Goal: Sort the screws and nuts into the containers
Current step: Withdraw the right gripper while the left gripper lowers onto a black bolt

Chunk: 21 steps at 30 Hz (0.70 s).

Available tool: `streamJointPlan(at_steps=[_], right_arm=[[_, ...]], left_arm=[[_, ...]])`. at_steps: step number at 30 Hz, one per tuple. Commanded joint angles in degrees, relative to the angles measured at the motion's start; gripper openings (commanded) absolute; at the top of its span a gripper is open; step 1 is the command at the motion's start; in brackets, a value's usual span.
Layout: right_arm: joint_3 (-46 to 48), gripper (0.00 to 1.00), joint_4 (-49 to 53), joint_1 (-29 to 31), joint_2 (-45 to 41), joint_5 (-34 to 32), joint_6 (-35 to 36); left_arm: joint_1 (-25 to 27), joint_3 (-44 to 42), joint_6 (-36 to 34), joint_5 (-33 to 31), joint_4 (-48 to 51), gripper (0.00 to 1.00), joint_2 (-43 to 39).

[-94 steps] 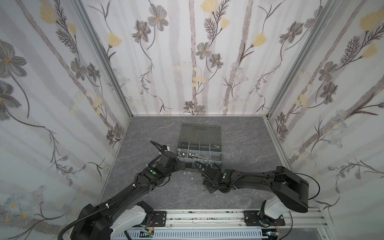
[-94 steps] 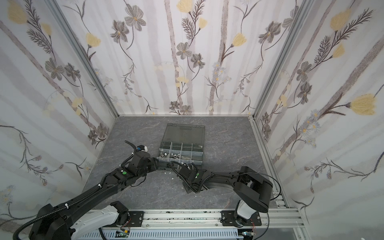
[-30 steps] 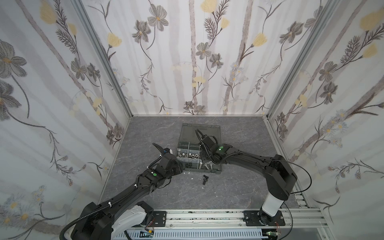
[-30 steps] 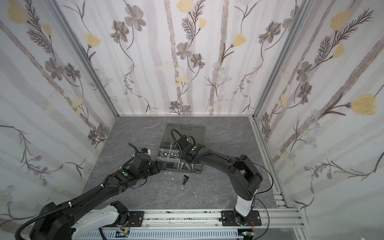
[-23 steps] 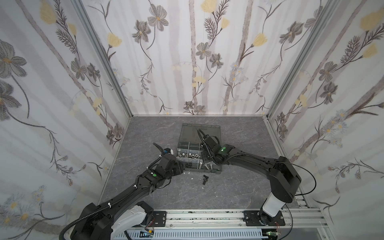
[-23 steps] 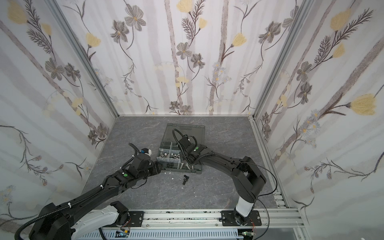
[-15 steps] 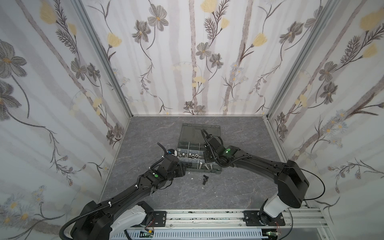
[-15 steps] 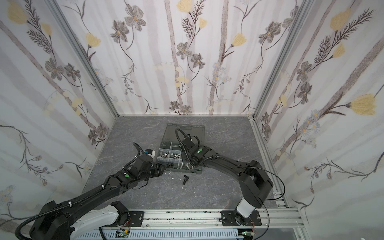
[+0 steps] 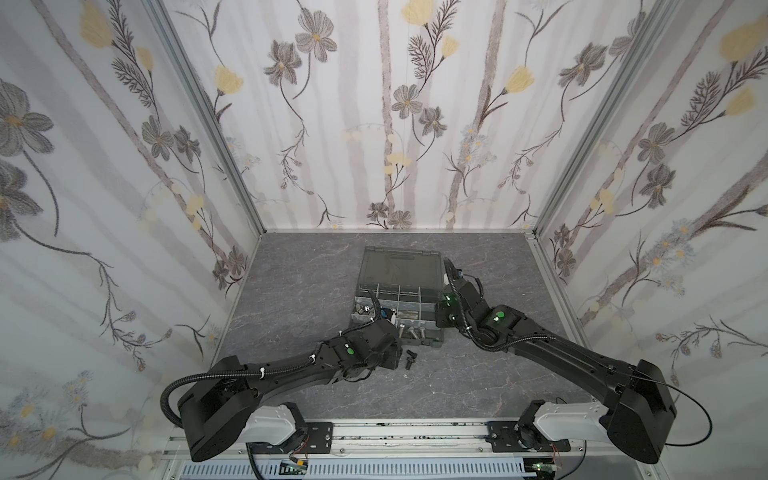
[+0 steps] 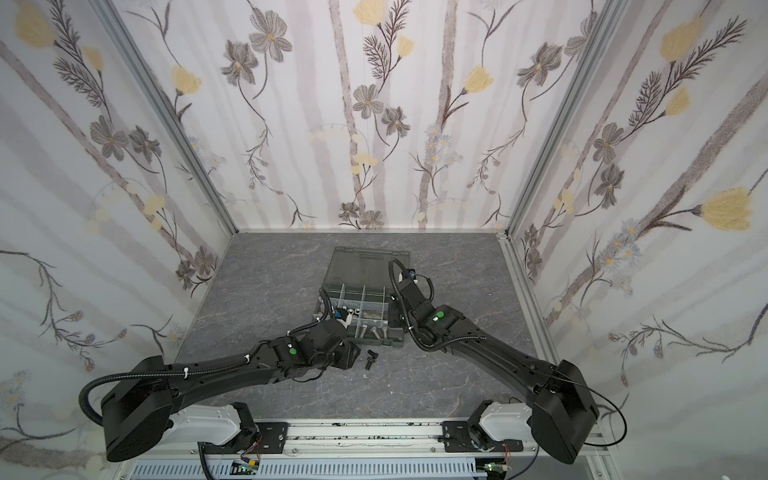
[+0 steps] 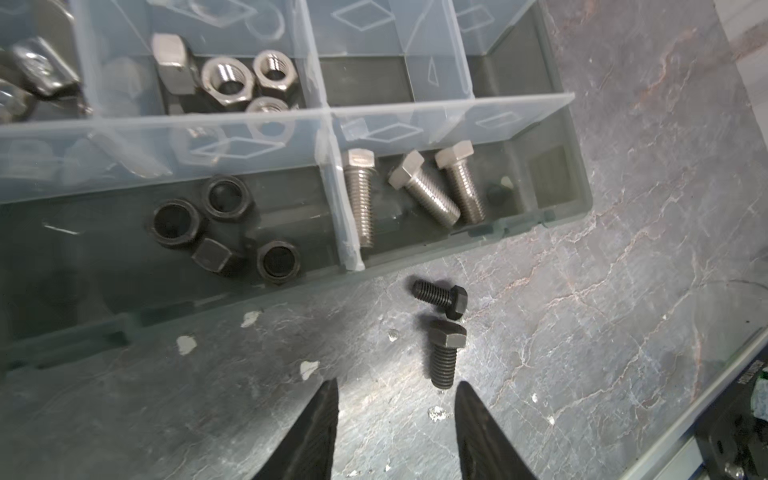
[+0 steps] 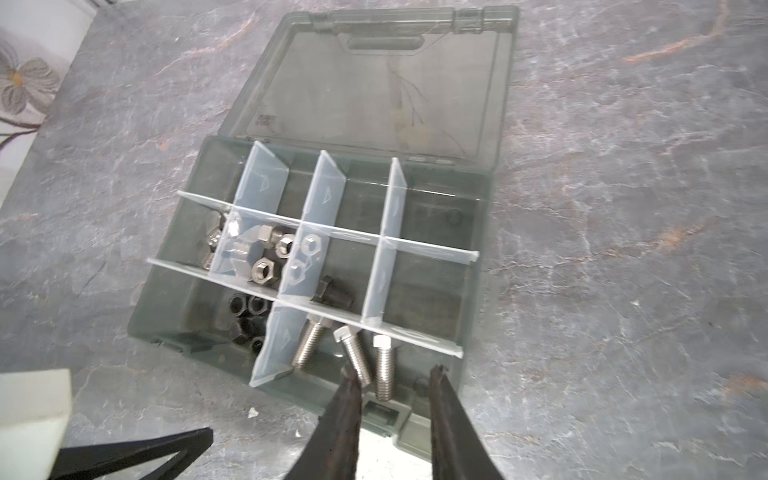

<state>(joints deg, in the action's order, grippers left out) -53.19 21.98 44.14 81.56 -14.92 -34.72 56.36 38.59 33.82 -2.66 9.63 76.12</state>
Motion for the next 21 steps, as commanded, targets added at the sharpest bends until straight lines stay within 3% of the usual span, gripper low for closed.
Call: streamJointPlan(at_steps=[1, 21], right_arm=[[2.29, 0.3, -2.2, -0.7, -2.84, -0.93, -2.07], [9.57, 0.32, -1.94, -1.78, -11.79, -1.42, -5.44]], left_arm=[[1.3, 0.94, -0.49, 0.99, -2.49, 0.48, 1.31], [6.32, 3.87, 1.43, -2.12, -3.21, 0.39, 13.39]])
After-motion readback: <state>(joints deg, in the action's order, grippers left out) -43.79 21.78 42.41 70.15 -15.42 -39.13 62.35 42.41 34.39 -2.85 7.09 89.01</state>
